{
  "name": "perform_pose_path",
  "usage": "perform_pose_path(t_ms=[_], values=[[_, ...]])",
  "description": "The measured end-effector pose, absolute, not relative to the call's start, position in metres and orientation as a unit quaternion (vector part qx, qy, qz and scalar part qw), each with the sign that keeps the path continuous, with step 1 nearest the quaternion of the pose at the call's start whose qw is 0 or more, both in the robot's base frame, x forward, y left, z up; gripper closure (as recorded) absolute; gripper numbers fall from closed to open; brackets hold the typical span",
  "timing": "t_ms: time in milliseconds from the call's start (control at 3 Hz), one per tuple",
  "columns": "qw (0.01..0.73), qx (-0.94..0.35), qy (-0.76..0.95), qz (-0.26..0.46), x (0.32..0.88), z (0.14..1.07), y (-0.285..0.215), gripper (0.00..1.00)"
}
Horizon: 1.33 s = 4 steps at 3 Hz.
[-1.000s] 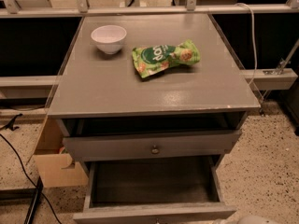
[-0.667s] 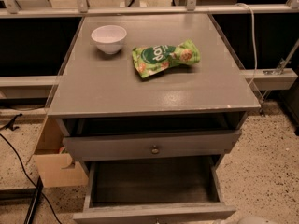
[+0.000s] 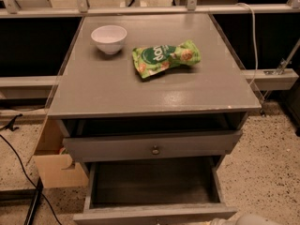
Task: Close middle drawer
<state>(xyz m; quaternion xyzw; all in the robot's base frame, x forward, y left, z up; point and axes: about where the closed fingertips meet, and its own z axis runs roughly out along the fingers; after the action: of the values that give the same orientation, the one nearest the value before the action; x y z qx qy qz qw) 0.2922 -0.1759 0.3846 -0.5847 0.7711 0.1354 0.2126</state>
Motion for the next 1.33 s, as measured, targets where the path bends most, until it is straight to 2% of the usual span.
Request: perform_pose_path(t_ms=[1333], values=[[0.25, -0.622, 0.725, 0.157, 0.322, 0.368, -0.135, 1.0]])
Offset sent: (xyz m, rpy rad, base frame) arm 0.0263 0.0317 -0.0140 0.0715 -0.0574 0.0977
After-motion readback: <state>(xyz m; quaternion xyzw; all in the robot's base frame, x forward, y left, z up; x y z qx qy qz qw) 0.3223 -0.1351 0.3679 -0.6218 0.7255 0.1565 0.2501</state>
